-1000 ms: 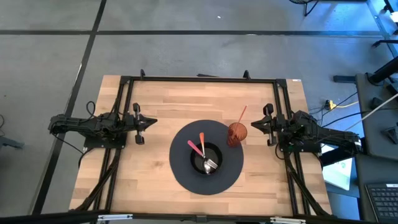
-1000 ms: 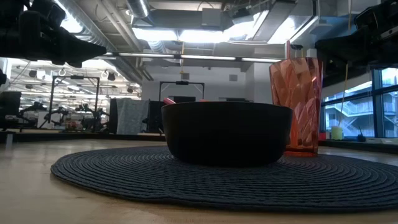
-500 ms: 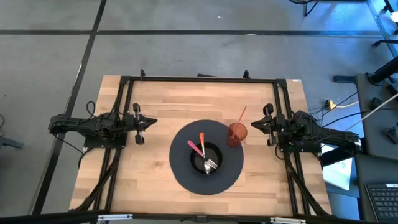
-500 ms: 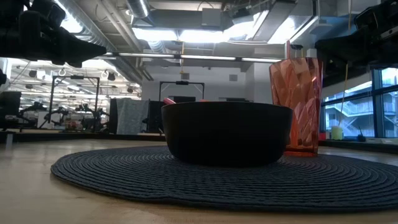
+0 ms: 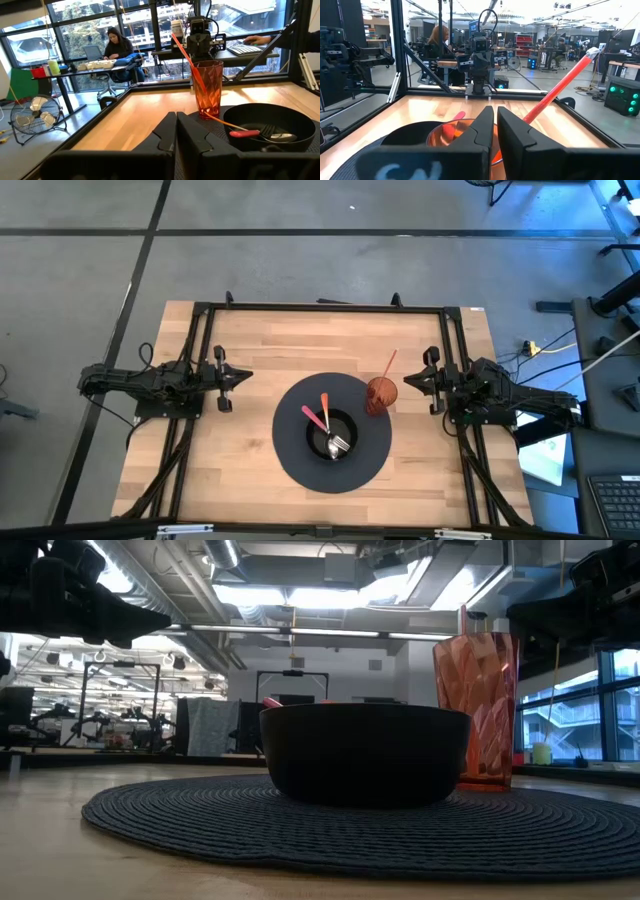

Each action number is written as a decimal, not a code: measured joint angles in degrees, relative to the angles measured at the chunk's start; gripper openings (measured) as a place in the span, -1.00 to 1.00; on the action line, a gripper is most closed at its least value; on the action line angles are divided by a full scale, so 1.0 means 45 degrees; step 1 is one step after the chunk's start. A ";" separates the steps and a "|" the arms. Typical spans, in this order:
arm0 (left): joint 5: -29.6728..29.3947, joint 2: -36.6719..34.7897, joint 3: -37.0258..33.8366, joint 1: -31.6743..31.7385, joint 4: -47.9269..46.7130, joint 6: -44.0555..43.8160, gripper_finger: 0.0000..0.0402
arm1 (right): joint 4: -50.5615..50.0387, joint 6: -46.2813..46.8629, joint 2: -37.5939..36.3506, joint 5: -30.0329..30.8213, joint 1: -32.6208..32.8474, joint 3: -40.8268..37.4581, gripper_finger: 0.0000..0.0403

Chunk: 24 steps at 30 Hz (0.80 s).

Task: Pick & Place Utensil
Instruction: Return to Home Position

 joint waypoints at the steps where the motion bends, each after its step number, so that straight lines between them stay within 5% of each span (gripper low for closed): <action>1: 0.0000 -0.0002 -0.0003 0.0000 0.0000 0.0005 -0.97 | 0.0000 -0.0001 0.0000 -0.0004 -0.0002 0.0000 -0.87; 24: 0.0000 0.0000 -0.0004 0.0000 0.0000 0.0002 -0.96 | 0.0000 -0.0001 0.0000 -0.0001 -0.0003 0.0000 -0.87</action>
